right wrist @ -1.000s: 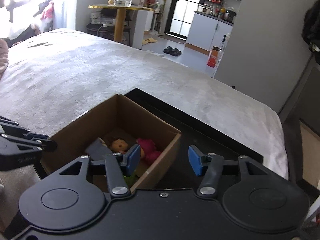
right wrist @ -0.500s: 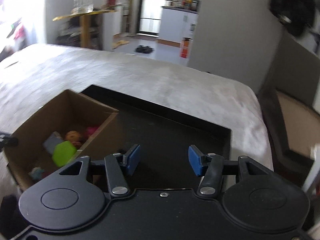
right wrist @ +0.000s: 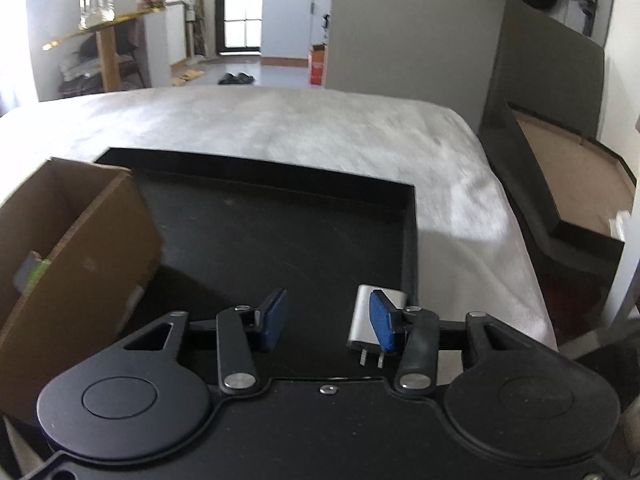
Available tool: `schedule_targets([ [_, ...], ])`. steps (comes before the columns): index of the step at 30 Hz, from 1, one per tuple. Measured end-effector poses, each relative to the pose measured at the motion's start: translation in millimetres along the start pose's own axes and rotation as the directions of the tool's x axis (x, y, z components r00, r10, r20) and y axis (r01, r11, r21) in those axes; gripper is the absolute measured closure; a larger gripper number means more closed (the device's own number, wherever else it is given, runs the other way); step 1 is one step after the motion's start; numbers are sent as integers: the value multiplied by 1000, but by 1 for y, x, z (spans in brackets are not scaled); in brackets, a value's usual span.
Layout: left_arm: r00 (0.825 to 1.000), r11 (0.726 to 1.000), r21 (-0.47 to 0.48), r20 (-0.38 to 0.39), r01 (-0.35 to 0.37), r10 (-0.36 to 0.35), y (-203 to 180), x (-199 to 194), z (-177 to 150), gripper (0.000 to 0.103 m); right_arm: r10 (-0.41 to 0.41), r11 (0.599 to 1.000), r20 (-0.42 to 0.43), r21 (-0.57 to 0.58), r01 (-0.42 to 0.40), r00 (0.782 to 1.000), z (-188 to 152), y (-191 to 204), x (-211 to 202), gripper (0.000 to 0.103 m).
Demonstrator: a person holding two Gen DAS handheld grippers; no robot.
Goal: Organize rigid objects
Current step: 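Lower the right gripper onto the white charger plug and close it, then carry the white charger over the box and open the right gripper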
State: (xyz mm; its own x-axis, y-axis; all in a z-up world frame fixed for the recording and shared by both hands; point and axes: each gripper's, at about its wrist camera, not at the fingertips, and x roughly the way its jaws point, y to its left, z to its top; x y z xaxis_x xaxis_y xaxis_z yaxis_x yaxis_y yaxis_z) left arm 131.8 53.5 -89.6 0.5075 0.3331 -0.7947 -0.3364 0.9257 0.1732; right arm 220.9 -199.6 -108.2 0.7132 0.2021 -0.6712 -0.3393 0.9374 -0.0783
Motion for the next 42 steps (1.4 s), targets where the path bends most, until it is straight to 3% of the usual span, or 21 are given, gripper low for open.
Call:
schedule_targets([
  [12, 1000, 999, 28, 7, -27, 27, -6, 0, 0, 92, -54, 995, -85, 78, 61, 995, -12, -21, 34, 62],
  [20, 1000, 1000, 13, 10, -10, 10, 0, 0, -1, 92, -87, 996, -82, 9, 88, 993, -14, -13, 41, 67],
  [30, 1000, 1000, 25, 18, -18, 18, -4, -2, -2, 91, 9, 1000, -130, -3, -9, 991, -11, -3, 35, 66],
  [34, 1000, 1000, 25, 21, -16, 16, -3, -2, -3, 91, 69, 997, -159, 53, -62, 985, -13, -3, 38, 66],
  [42, 1000, 1000, 26, 22, -17, 16, -1, -2, -3, 91, 65, 997, -141, 50, -58, 988, -14, -2, 47, 66],
])
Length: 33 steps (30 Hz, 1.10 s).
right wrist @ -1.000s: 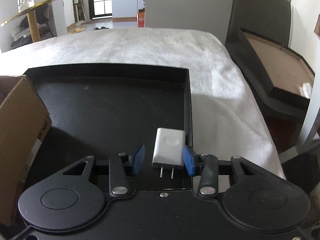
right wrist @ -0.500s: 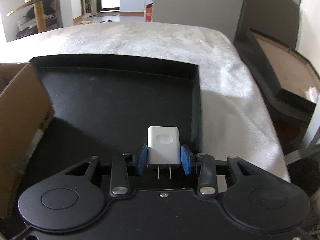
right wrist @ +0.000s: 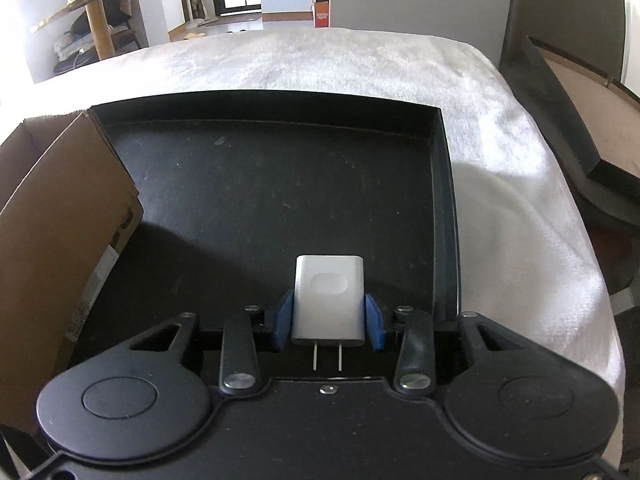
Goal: Organize rigid objects
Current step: 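Carry the white charger over the box and open the right gripper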
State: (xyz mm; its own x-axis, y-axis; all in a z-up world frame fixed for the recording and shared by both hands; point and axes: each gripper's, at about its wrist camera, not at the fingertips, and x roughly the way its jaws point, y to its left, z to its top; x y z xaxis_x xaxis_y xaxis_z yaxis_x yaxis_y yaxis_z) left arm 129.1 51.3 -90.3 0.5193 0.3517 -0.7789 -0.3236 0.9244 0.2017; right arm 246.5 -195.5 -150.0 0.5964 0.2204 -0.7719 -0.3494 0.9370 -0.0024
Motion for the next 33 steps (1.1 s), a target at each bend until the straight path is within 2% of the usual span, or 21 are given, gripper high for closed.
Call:
schedule_targets([
  [6, 1000, 1000, 4, 1, -7, 7, -2, 0, 0, 91, 6, 1000, 11, 8, -6, 1000, 0, 0, -8, 67],
  [12, 1000, 1000, 9, 5, -17, 16, -4, 0, -1, 91, 38, 999, 92, 5, -39, 995, 11, 8, -35, 67],
  [18, 1000, 1000, 15, 8, -24, 24, -7, -1, -2, 91, 105, 994, 151, -17, -104, 983, 14, 21, -61, 67],
  [25, 1000, 1000, 18, 9, -25, 25, -6, -1, -2, 91, 214, 976, 237, -98, -196, 948, 18, 53, -92, 67],
  [33, 1000, 1000, 13, 9, -22, 22, -6, -1, -2, 91, 356, 929, 285, -208, -305, 890, 17, 89, -110, 67],
])
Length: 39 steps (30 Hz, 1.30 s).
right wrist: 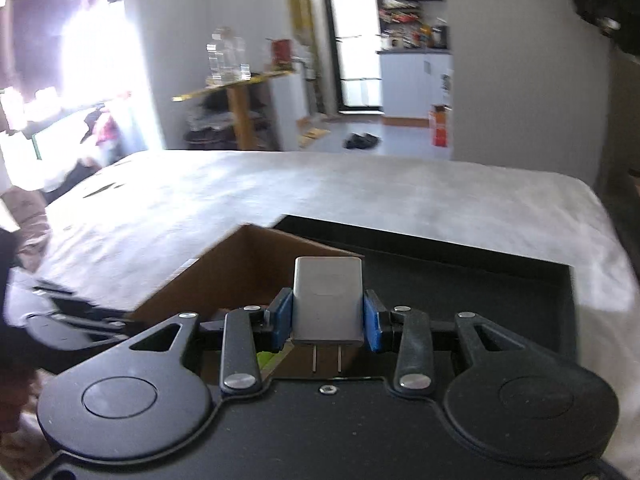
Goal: Organize rigid objects
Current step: 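Carry the white charger over the box and open the right gripper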
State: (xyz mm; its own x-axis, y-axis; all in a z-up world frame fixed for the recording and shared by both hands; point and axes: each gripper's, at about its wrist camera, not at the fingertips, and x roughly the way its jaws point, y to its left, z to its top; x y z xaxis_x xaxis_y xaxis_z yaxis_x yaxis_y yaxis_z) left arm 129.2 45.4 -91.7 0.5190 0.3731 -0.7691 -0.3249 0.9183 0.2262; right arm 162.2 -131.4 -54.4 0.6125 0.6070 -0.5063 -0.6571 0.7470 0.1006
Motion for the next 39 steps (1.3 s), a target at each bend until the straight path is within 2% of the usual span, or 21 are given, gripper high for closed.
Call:
schedule_targets([
  [12, 1000, 1000, -22, 3, 18, -18, 5, 2, 0, 91, 140, 985, -12, -104, -141, 990, -16, 48, 4, 66],
  [18, 1000, 999, -31, 8, 28, -27, 7, 2, -2, 91, 120, 982, -42, -145, -125, 992, -25, 56, 11, 66],
  [19, 1000, 999, -33, 8, 30, -30, 8, 2, -2, 91, 115, 981, -44, -151, -120, 992, -26, 58, 12, 65],
  [22, 999, 998, -39, 4, 47, -46, 9, 3, -1, 91, 95, 980, -23, -175, -98, 995, -28, 62, 6, 52],
  [25, 999, 998, -38, 0, 45, -45, 9, 2, 0, 91, 107, 978, -11, -177, -107, 994, -27, 62, 2, 52],
  [31, 997, 994, -79, -25, 72, -74, 14, -3, 8, 91, 114, 989, -48, -94, -118, 992, -21, 49, -5, 51],
  [36, 994, 991, -81, -4, 109, -109, 15, -22, 14, 91, 116, 993, -100, 42, -112, 988, -16, 29, -9, 41],
  [39, 991, 988, -78, -4, 135, -136, 14, -33, 17, 91, 82, 994, -127, 85, -72, 988, -15, 25, -12, 35],
])
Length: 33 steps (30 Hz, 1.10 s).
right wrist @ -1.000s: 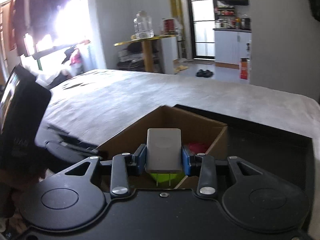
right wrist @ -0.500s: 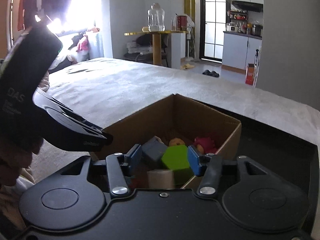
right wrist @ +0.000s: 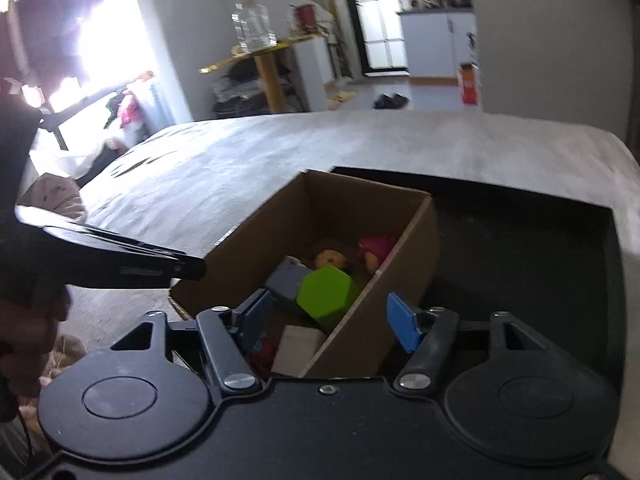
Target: Organize rigid objects
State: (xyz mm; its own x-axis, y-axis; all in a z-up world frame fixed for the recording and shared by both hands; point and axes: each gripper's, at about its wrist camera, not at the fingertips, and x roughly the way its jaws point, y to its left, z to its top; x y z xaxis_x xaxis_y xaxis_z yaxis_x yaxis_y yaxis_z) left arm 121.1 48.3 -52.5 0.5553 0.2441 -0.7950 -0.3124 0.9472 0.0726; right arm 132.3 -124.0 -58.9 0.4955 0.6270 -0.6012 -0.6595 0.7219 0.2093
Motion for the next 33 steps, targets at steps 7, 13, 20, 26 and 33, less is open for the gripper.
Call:
schedule_targets([
  [7, 997, 997, -27, 16, 73, -72, -5, -40, 10, 67, -51, 992, -10, 116, 51, 999, -2, -1, -26, 16],
  [13, 991, 993, -46, 73, 113, -109, -3, -77, 10, 42, -113, 977, -20, 179, 115, 993, -2, -3, -54, 4],
  [20, 983, 988, -59, 124, 146, -138, 5, -113, 4, 18, -176, 960, -52, 214, 183, 983, 3, -2, -76, 0],
  [26, 982, 987, -40, 118, 156, -150, 10, -132, -9, 14, -203, 960, -58, 186, 211, 977, 10, 11, -95, 0],
  [33, 979, 991, -8, 154, 136, -133, 12, -159, -23, 7, -245, 953, -35, 175, 247, 969, 13, 22, -110, 0],
])
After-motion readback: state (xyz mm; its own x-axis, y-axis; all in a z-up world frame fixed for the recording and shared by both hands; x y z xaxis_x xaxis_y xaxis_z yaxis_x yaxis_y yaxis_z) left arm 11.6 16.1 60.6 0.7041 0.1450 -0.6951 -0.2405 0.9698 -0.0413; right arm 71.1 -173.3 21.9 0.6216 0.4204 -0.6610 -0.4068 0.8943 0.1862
